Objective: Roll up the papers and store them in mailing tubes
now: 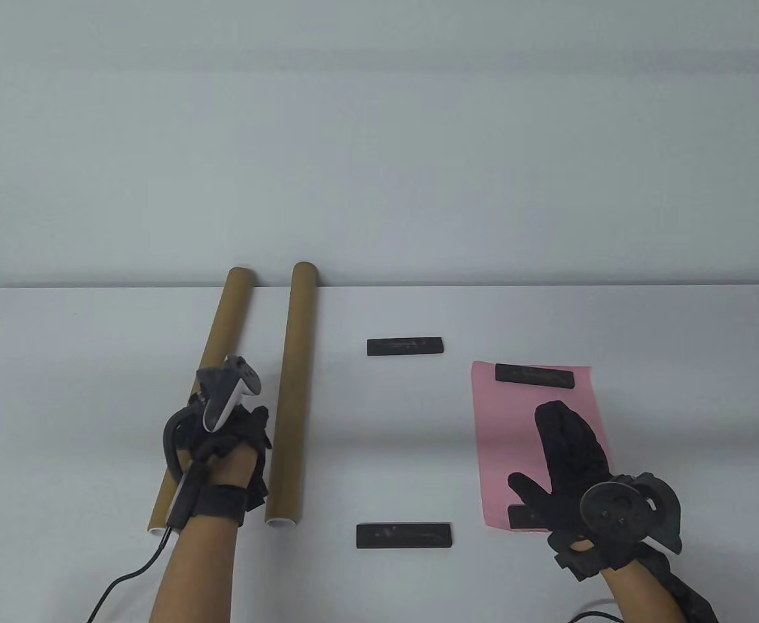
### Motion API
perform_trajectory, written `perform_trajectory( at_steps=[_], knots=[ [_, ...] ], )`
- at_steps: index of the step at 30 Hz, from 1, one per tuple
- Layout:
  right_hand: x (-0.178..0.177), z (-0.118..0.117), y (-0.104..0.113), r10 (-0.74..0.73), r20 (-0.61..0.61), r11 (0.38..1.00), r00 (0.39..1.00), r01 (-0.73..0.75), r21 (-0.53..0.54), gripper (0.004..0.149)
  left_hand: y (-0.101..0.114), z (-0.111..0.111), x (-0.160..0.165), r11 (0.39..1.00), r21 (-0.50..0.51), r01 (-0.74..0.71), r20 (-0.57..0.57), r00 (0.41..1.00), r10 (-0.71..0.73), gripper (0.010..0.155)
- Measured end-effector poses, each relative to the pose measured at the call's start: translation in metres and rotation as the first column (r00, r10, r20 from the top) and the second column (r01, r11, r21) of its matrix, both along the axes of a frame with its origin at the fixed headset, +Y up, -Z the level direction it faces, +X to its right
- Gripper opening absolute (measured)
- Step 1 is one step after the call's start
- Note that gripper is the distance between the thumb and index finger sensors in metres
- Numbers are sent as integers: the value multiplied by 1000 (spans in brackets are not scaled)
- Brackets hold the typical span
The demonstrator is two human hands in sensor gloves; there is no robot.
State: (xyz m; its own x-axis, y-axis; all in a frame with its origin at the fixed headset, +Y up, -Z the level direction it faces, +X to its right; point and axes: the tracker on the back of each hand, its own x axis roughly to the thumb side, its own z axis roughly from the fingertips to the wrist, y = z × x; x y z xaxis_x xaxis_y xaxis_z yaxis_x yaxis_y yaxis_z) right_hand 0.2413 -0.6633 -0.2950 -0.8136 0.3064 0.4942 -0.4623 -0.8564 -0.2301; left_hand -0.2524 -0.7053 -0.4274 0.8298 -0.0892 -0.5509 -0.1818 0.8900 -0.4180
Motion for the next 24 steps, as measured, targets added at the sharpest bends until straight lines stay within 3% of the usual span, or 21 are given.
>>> perform_trajectory(
  at_steps=[5,12,14,19,24],
  knots=[
    [-1,-1,-1,11,-2,1000,1000,-11,-8,96,-30,5,-37,988,-150,40,-77,996,-52,107],
    [0,-1,-2,2,5,1000,1000,-2,-23,96,-59,7,-53,989,-134,-69,-128,990,52,102],
    [0,-2,-3,1,4,1000,1000,-1,-31,96,-59,5,-54,996,-75,-46,-134,990,35,92],
    [1,-2,-3,0,16,1000,1000,0,-30,97,-54,4,-59,996,-52,-68,-155,986,59,88],
    [2,-3,-4,-14,12,999,1000,15,-38,97,-21,10,-67,996,23,88,-131,988,-84,88]
  ],
)
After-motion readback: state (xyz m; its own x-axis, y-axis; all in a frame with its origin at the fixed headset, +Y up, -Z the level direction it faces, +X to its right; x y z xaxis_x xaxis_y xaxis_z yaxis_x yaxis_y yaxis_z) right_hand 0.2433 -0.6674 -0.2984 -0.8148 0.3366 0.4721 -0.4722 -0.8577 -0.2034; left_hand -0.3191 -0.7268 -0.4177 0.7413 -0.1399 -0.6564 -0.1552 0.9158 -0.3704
